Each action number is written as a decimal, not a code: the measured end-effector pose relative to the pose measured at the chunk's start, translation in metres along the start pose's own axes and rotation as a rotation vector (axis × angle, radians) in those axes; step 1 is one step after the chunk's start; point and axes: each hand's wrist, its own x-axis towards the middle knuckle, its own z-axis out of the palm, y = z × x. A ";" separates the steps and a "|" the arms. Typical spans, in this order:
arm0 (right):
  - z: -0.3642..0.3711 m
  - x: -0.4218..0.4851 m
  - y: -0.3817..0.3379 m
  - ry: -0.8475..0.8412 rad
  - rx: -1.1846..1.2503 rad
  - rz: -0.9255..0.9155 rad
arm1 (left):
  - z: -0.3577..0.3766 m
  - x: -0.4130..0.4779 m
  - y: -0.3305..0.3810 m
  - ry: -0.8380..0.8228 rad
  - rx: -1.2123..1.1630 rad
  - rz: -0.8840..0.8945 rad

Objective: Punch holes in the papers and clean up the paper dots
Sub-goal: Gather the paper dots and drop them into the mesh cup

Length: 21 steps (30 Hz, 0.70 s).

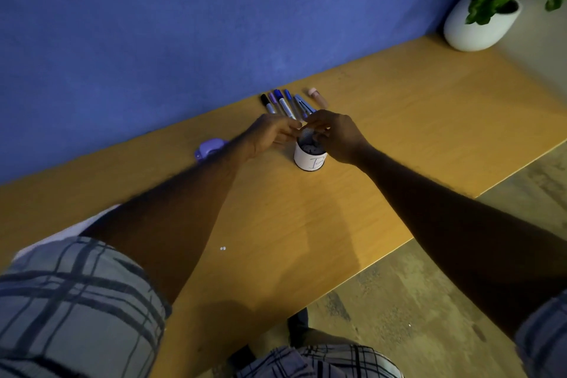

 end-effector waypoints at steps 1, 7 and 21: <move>0.005 -0.004 -0.003 0.027 0.002 -0.017 | -0.005 -0.006 -0.005 0.007 -0.005 -0.005; 0.052 -0.028 -0.028 -0.045 -0.004 -0.097 | -0.041 -0.055 -0.054 0.077 0.060 -0.041; 0.157 -0.072 -0.068 -0.466 -0.316 -0.213 | -0.092 -0.178 -0.189 0.121 1.175 -0.036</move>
